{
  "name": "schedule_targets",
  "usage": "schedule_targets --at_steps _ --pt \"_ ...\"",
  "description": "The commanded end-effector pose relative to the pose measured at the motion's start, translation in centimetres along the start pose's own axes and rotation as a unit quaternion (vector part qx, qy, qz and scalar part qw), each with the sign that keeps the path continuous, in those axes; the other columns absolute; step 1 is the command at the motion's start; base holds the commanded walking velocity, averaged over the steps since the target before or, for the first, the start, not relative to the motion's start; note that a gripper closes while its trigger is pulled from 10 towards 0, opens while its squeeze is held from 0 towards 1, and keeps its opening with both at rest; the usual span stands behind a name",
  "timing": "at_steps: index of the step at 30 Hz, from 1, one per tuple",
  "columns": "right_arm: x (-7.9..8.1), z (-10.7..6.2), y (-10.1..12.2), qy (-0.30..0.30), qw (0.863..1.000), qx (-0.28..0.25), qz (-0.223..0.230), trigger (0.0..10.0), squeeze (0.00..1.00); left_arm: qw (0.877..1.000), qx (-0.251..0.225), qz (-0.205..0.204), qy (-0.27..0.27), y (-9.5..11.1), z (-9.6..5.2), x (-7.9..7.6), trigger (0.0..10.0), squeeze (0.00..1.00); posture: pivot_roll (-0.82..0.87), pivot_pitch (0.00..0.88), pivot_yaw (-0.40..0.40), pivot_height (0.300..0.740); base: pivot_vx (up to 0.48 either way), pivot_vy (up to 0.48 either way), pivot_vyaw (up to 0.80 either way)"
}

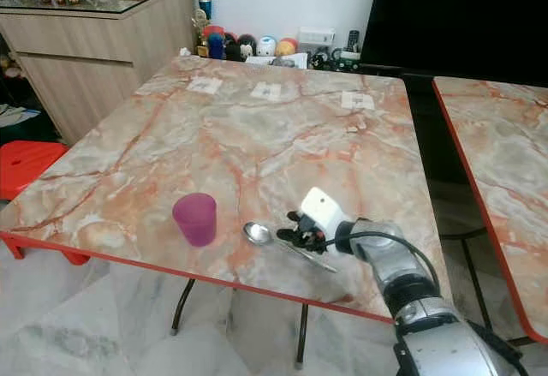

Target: Setting the table

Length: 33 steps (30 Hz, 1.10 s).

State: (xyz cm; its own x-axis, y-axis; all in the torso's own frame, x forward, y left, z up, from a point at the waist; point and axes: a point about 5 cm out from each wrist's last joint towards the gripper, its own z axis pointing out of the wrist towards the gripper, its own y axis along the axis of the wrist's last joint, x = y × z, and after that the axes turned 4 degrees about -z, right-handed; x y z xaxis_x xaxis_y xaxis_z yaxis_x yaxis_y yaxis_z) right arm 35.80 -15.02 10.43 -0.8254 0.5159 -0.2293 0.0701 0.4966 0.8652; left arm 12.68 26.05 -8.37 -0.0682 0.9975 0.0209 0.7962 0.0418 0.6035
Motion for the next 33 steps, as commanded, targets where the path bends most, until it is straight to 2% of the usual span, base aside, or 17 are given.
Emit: schedule_targets --at_steps 1,8,15,18,33 --pt "0.3 0.2 0.0 0.019 1.0 0.007 -0.012 10.0 0.0 1.0 0.013 -0.009 0.001 -0.7 -0.2 0.0 10.0 0.0 0.07 0.034 -0.01 0.74 0.0 0.0 0.0" --pt "0.4 0.0 0.0 0.042 0.999 -0.009 0.001 10.0 0.0 1.0 0.014 -0.013 0.003 -0.7 -0.2 0.0 10.0 0.0 0.08 0.046 -0.013 0.74 0.0 0.0 0.0" --pt "0.6 -0.1 -0.4 0.05 0.999 0.006 -0.011 10.0 0.0 1.0 0.015 -0.015 0.002 -0.7 -0.2 0.1 10.0 0.0 0.08 0.053 -0.011 0.74 0.0 0.0 0.0" --pt "0.7 -0.1 -1.1 0.045 0.998 0.032 -0.022 10.0 0.0 1.0 0.015 -0.015 0.001 -0.7 -0.2 0.1 10.0 0.0 0.08 0.059 -0.009 0.74 0.0 0.0 0.0" --pt "1.3 -0.2 -2.2 0.059 0.996 0.06 -0.016 10.0 0.0 1.0 0.015 -0.017 0.002 -0.7 -0.2 0.2 10.0 0.0 0.09 0.069 -0.009 0.74 0.0 0.0 0.0"
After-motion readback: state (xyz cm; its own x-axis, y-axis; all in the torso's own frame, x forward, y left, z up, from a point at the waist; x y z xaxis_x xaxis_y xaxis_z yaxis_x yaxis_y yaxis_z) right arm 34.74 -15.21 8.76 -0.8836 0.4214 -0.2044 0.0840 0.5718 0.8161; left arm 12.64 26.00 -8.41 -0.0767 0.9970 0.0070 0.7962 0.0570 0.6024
